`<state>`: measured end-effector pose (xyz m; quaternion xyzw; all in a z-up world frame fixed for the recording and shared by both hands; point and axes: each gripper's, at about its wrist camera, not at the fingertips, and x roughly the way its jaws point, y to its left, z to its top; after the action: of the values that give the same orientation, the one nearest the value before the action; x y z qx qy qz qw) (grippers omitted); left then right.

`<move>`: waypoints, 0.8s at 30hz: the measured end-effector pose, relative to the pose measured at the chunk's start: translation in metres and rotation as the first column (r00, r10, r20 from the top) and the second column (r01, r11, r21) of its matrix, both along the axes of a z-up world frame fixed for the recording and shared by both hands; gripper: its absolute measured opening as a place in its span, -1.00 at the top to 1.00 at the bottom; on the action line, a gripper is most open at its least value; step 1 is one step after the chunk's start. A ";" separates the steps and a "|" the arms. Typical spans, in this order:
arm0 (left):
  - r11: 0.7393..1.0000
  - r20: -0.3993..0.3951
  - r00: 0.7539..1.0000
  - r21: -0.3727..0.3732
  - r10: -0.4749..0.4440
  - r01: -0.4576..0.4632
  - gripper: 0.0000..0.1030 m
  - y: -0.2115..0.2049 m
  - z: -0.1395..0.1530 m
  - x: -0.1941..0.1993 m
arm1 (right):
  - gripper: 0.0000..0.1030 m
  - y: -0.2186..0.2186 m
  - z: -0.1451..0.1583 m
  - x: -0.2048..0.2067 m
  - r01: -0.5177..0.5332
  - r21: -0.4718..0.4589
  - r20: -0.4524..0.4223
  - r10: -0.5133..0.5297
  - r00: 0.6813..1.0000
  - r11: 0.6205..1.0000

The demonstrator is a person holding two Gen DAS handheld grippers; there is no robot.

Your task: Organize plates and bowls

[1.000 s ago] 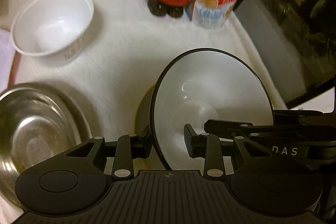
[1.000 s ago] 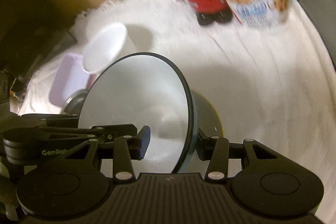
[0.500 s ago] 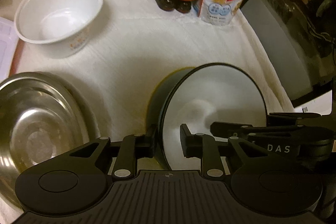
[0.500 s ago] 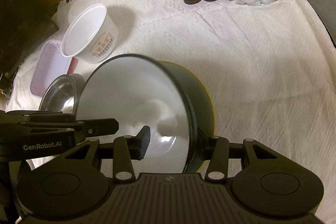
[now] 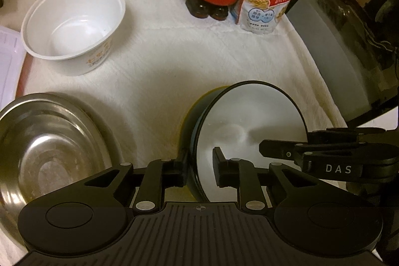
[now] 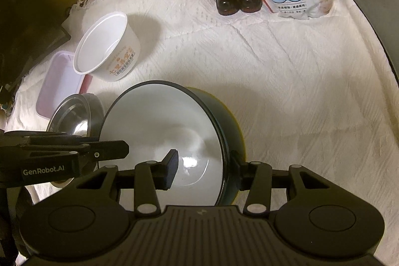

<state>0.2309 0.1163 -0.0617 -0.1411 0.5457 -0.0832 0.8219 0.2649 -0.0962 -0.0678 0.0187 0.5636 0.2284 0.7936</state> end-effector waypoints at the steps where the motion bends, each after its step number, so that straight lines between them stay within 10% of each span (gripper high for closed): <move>1: 1.000 0.001 1.000 0.000 0.001 -0.001 0.56 0.001 0.001 0.000 | 0.12 0.001 0.001 -0.001 -0.002 -0.006 0.001 0.002 1.000 1.000; 24: 1.000 0.035 0.999 -0.024 0.005 -0.004 0.58 0.008 0.014 -0.003 | 0.13 -0.001 0.017 0.000 0.034 -0.136 0.163 -0.011 0.987 0.990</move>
<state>0.2278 0.1244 -0.0473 -0.1503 0.5300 -0.0903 0.8297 0.2654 -0.0976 -0.0509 -0.0485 0.5114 0.1808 0.8387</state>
